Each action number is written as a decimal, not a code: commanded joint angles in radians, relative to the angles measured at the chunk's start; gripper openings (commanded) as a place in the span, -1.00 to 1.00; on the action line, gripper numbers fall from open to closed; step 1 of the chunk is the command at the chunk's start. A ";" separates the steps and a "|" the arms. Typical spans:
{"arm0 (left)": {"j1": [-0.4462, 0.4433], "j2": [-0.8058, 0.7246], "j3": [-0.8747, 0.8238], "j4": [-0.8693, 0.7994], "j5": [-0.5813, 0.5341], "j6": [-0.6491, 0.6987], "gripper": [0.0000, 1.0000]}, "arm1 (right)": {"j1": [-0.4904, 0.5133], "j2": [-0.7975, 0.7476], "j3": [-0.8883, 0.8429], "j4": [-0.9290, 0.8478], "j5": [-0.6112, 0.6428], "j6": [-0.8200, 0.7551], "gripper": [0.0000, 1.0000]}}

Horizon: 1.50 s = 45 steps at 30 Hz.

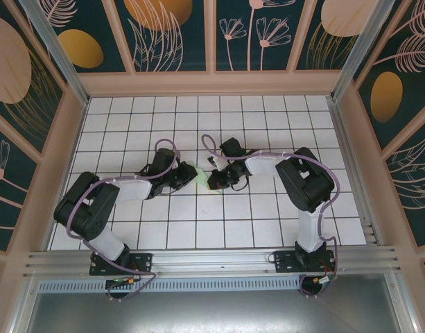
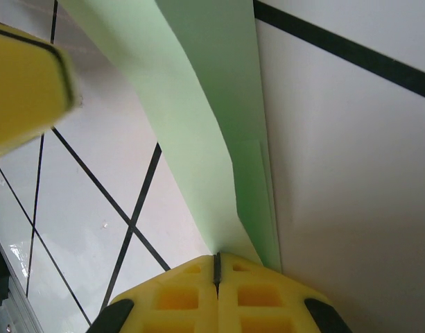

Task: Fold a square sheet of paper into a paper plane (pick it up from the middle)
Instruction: Fold the wing for the fifth time at the center of the table.

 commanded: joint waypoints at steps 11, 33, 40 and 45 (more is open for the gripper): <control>-0.072 0.085 0.076 0.013 -0.047 0.040 -0.75 | -0.005 0.049 -0.024 -0.020 0.021 0.019 -0.99; -0.058 0.114 0.045 -0.073 -0.292 -0.009 -0.82 | -0.018 0.058 -0.087 -0.042 0.044 0.017 -1.00; -0.009 0.098 0.001 -0.025 -0.301 -0.038 -0.82 | -0.019 0.070 -0.100 -0.033 0.042 0.016 -1.00; 0.024 0.097 -0.038 0.007 -0.311 -0.072 -0.83 | -0.022 0.073 -0.114 -0.025 0.042 0.015 -1.00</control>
